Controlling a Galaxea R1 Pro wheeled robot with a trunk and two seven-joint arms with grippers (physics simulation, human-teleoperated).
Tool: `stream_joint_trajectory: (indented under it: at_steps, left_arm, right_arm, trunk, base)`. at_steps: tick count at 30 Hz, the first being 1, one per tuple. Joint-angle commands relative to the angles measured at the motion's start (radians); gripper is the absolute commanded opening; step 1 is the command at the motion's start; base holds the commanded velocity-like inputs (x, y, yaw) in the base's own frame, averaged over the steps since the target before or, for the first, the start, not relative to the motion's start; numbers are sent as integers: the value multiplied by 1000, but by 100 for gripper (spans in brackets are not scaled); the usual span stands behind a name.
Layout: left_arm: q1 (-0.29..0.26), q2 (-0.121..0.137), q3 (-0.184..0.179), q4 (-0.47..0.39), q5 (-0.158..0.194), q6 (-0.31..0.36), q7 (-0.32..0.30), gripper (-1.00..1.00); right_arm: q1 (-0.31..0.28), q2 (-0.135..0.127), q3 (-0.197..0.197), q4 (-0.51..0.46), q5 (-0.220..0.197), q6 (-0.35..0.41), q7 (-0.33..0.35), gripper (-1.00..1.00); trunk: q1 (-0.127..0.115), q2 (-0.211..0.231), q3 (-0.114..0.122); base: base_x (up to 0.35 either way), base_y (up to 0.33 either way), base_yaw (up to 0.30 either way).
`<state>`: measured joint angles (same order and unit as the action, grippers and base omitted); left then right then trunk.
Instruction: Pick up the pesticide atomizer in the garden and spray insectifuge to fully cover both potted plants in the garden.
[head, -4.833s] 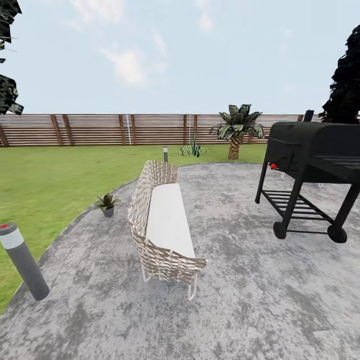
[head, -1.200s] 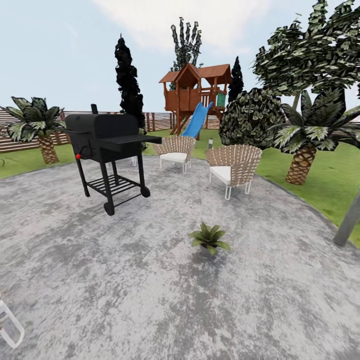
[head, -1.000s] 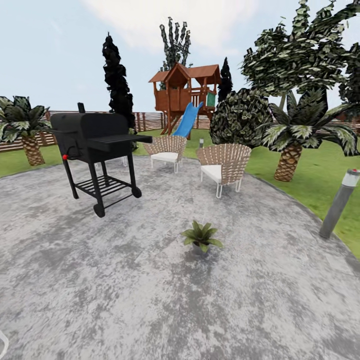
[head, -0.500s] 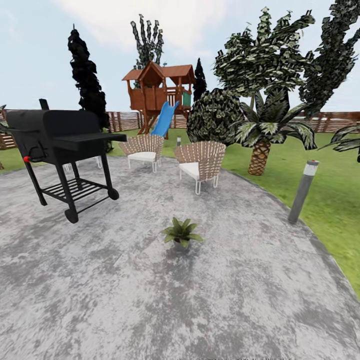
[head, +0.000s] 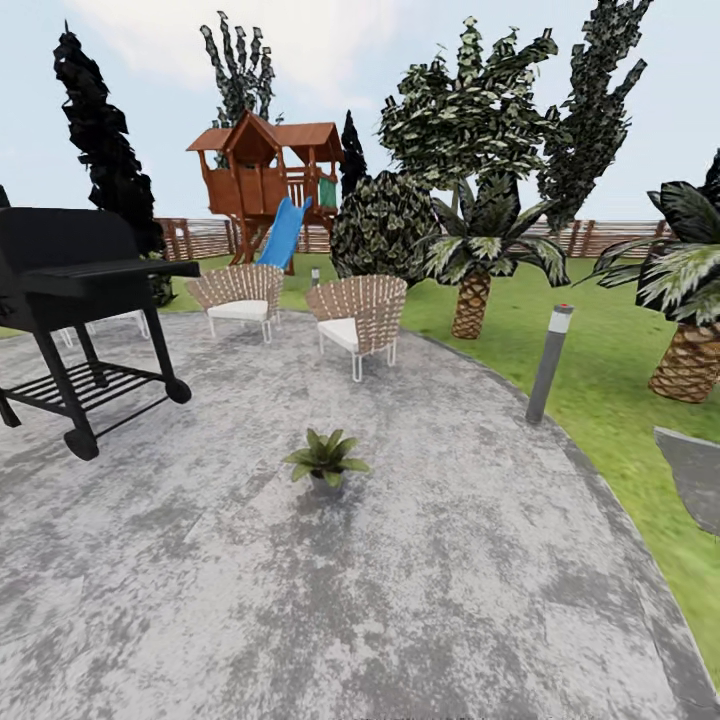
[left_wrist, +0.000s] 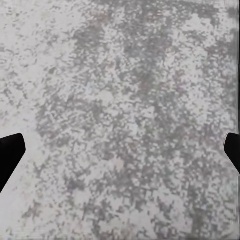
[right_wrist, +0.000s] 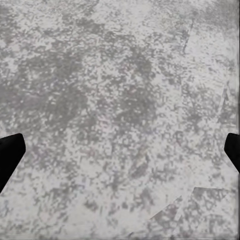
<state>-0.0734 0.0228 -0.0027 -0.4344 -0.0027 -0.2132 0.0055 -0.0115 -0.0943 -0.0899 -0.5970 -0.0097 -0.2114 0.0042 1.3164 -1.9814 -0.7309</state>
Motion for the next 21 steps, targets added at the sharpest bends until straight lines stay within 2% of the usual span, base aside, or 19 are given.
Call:
stream_joint_trajectory:
  at_steps: [1,21]
  left_arm:
    - [0,0,0,0,0,-3,1,100]
    - [0,0,0,0,0,-3,0,100]
  right_arm:
    - [-1,0,-1,1,-1,-3,0,100]
    - [-1,0,-1,2,-1,-3,0,100]
  trunk:
    - [4,-8,-5]
    - [80,-148,-87]
  base:
    - [0,0,-266]
    - [0,0,-260]
